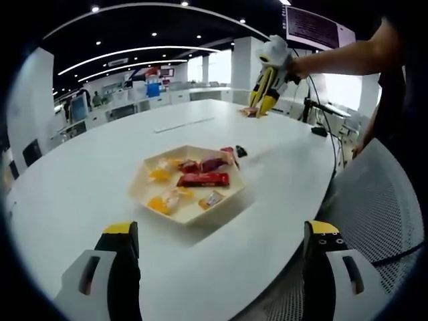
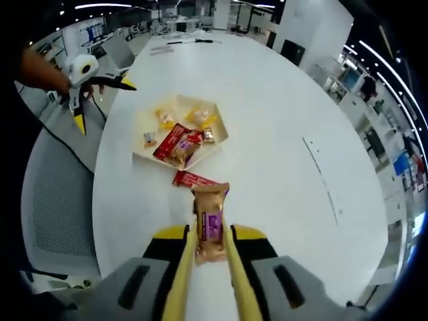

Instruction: Place the target food into the container with the food tongs after gripping and lifting it, then release it inside without dropping or visibly crushing the food.

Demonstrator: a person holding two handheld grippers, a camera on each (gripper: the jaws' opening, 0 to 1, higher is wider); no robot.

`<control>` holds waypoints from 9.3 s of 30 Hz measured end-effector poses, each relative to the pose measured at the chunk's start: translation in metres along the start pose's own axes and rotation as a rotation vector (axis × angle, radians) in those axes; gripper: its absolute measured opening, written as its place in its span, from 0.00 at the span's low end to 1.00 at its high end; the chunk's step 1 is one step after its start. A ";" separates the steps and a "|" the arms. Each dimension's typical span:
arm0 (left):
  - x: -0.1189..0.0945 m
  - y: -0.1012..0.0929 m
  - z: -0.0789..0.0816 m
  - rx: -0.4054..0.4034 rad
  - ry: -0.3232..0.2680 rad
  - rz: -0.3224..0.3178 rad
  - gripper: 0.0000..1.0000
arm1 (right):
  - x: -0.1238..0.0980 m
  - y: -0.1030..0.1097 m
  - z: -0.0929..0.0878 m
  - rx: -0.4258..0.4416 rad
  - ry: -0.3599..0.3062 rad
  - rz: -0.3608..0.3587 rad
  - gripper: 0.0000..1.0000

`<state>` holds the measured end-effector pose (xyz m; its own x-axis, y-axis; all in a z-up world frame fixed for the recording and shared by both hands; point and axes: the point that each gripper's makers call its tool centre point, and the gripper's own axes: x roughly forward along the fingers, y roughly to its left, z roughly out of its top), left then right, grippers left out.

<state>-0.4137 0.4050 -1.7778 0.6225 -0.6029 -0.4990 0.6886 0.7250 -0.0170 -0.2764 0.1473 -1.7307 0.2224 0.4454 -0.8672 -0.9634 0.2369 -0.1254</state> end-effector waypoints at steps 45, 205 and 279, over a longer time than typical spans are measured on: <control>-0.001 0.008 -0.005 0.036 0.032 0.058 0.99 | 0.025 0.031 0.161 -0.058 -0.118 0.066 0.23; -0.001 0.011 -0.010 0.102 0.063 0.074 0.92 | 0.096 0.013 -0.003 0.233 0.013 0.030 0.29; -0.001 0.013 -0.009 0.101 0.055 0.074 0.93 | 0.096 0.033 -0.006 0.081 0.064 0.124 0.23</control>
<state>-0.4091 0.4176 -1.7852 0.6537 -0.5275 -0.5426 0.6769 0.7282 0.1074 -0.2873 0.1928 -1.8203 0.0904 0.4204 -0.9028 -0.9671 0.2535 0.0212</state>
